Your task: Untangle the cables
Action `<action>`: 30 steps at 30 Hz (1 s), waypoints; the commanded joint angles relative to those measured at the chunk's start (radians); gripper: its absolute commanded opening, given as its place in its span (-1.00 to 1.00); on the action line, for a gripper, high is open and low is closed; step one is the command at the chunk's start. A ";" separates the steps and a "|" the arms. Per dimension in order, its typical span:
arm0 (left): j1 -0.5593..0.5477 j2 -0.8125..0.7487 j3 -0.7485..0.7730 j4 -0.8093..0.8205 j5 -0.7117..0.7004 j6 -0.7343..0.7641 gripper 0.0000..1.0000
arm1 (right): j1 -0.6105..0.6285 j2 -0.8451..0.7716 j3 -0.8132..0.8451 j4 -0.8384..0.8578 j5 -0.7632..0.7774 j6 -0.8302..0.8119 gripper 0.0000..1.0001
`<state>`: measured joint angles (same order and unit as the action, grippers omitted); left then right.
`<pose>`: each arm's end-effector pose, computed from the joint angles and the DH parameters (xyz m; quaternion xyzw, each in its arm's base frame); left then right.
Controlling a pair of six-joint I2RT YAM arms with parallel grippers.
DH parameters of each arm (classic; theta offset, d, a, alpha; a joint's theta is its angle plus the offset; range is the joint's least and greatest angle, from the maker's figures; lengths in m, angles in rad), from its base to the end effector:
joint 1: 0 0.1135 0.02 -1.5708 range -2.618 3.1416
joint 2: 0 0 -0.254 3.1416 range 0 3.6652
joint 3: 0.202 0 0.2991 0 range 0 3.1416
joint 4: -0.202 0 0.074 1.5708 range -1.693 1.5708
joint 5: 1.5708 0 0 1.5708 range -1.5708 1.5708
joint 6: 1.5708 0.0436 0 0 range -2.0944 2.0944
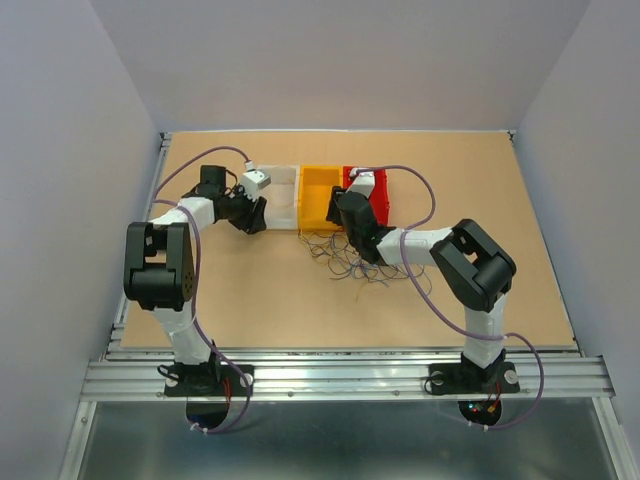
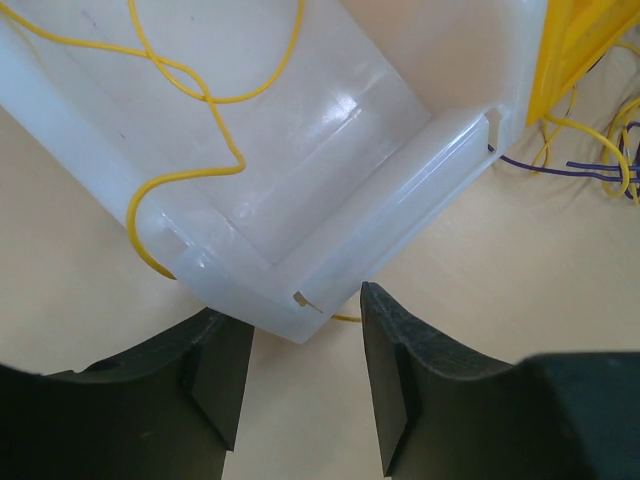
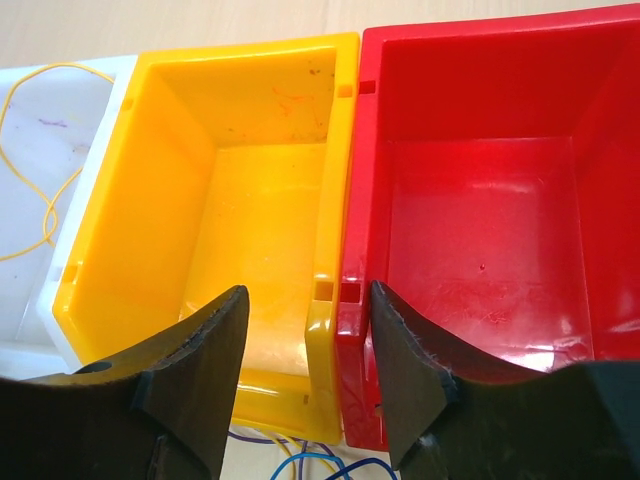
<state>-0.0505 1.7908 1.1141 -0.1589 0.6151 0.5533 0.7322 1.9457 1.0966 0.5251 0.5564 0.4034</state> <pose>0.4132 -0.0461 0.1434 0.3683 0.8168 -0.1884 0.4020 0.3552 0.2883 0.1342 0.0304 0.7964 0.1139 0.5932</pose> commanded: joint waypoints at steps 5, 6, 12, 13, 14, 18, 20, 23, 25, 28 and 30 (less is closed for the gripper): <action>0.000 0.041 0.069 -0.017 0.040 -0.016 -0.29 | 0.004 0.021 0.017 0.035 -0.024 -0.006 0.10; 0.001 0.045 0.069 -0.016 0.028 -0.018 -0.31 | 0.004 0.022 0.017 0.035 -0.023 -0.008 0.10; 0.000 -0.045 -0.025 0.053 -0.064 -0.030 0.14 | 0.004 0.027 0.019 0.033 -0.015 -0.009 0.08; 0.000 -0.060 -0.049 0.061 -0.089 -0.036 0.17 | 0.006 0.027 0.019 0.033 -0.015 -0.009 0.08; 0.000 -0.094 -0.060 0.074 -0.100 -0.041 0.19 | 0.004 0.027 0.020 0.035 -0.015 -0.008 0.06; 0.000 -0.183 -0.105 0.113 -0.153 -0.075 0.30 | 0.004 0.032 0.032 0.036 -0.051 -0.011 0.19; 0.000 -0.218 -0.128 0.130 -0.178 -0.090 0.37 | 0.006 0.030 0.032 0.041 -0.082 -0.014 0.24; 0.000 -0.287 -0.160 0.154 -0.233 -0.122 0.41 | 0.006 0.022 0.023 0.075 -0.185 -0.040 0.22; 0.000 -0.341 -0.175 0.191 -0.255 -0.138 0.45 | 0.006 0.013 0.016 0.088 -0.249 -0.041 0.26; -0.008 -0.401 -0.200 0.197 -0.249 -0.144 0.47 | 0.006 -0.037 -0.020 0.093 -0.268 -0.046 0.51; -0.026 -0.442 -0.211 0.197 -0.255 -0.139 0.48 | 0.006 -0.091 -0.085 0.092 -0.253 -0.057 0.70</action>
<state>-0.0502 1.4288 0.9291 -0.0036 0.3786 0.4320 0.7330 1.9533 1.0897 0.5484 0.3450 0.3683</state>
